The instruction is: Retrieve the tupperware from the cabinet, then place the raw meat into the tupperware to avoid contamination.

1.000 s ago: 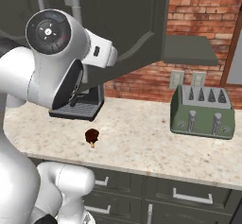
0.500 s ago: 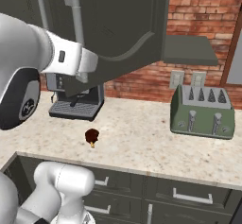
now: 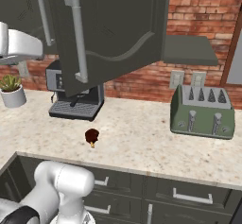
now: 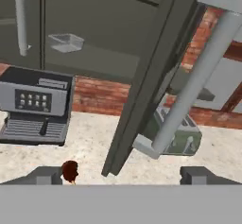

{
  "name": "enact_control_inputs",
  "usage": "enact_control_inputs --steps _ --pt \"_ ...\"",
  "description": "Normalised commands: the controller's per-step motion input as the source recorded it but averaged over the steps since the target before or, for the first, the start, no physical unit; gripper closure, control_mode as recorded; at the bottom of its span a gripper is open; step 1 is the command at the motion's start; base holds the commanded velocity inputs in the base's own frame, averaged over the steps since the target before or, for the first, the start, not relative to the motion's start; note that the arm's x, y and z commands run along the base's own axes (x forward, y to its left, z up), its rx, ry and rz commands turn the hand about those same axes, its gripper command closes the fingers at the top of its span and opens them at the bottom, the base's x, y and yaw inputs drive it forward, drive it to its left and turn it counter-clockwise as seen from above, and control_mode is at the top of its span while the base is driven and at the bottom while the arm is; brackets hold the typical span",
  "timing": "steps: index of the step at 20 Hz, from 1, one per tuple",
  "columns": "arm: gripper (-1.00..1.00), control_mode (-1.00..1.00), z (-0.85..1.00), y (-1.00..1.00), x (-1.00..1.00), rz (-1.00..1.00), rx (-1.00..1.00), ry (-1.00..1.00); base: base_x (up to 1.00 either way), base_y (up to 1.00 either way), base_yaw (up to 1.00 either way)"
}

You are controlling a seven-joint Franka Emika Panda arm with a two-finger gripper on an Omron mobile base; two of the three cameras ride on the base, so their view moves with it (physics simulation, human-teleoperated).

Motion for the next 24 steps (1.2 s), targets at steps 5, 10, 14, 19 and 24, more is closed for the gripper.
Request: enact_control_inputs --steps 5,10,14,19,24 --pt "-1.0 -1.0 0.0 0.52 0.19 -0.04 -0.34 0.38 0.0 0.0 0.0" --pt "-1.0 -1.0 -0.02 0.62 0.52 0.0 -0.41 0.42 0.0 0.0 0.0" --pt "-1.0 -1.0 -0.1 0.4 0.76 0.0 -0.34 0.36 0.0 0.0 0.0" --pt "-1.0 -1.0 -0.22 0.02 0.76 0.0 -0.22 0.25 0.0 0.0 0.0" --pt "-1.0 -1.0 -0.21 0.0 0.58 0.0 -0.18 0.22 0.0 0.0 0.0"
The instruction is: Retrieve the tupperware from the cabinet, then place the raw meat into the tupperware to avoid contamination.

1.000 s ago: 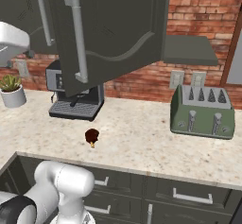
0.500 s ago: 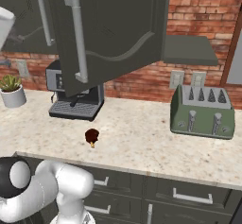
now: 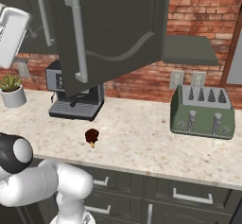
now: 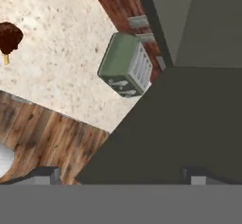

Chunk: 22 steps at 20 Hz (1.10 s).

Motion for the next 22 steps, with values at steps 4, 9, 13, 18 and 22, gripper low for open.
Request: enact_control_inputs --steps 4,9,13,18,22 --pt "-1.0 -1.0 -0.21 -0.16 0.41 -0.01 -0.18 0.2 0.0 0.0 0.0" --pt "-1.0 -1.0 -0.19 -0.39 0.22 -0.05 -0.18 0.21 0.0 0.0 0.0" --pt "-1.0 -1.0 -0.14 -0.48 0.07 -0.1 -0.16 0.21 0.0 0.0 0.0" --pt "-1.0 -1.0 -0.15 -0.46 0.0 -0.18 -0.15 0.18 0.0 0.0 0.0" --pt "-1.0 -1.0 -0.15 -0.47 -0.04 -0.23 -0.15 0.14 0.0 0.0 0.0"
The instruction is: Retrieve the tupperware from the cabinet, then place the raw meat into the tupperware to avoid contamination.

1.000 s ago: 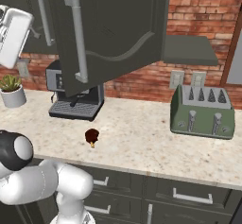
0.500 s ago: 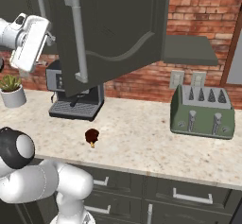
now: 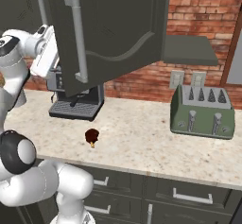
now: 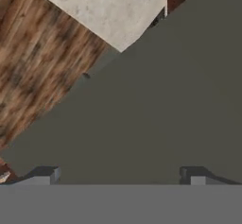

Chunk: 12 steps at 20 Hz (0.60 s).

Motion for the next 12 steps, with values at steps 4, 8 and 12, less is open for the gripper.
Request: enact_control_inputs --steps 4,8,12 --pt "-1.0 -1.0 -0.05 -0.54 -0.13 -0.24 -0.13 0.11 0.0 0.0 0.0" --pt "-1.0 -1.0 0.0 -0.46 -0.18 -0.23 -0.09 0.13 0.0 0.0 0.0" --pt "-1.0 -1.0 0.0 -0.54 -0.31 -0.26 -0.05 0.13 0.0 0.0 0.0"
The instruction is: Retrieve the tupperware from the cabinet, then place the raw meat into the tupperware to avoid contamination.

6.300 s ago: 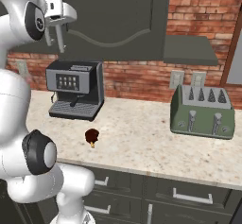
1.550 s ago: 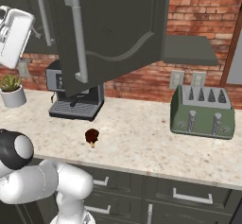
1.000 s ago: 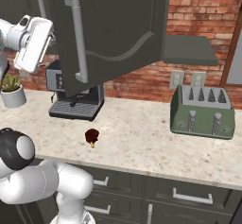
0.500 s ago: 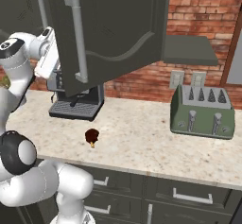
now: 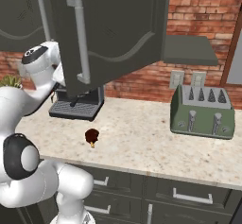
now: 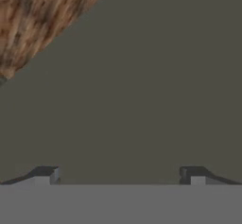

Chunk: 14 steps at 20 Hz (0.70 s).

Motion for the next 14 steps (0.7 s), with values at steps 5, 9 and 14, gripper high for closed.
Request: enact_control_inputs --steps 5,9,14 --pt "-1.0 -1.0 0.0 -0.56 -0.21 -0.24 -0.03 0.13 0.0 0.0 0.0" --pt "-1.0 -1.0 0.0 -0.57 -0.1 -0.12 0.0 0.04 0.0 0.0 0.0" --pt "-1.0 -1.0 0.0 -0.57 0.0 -0.09 0.0 0.02 0.0 0.0 0.0"
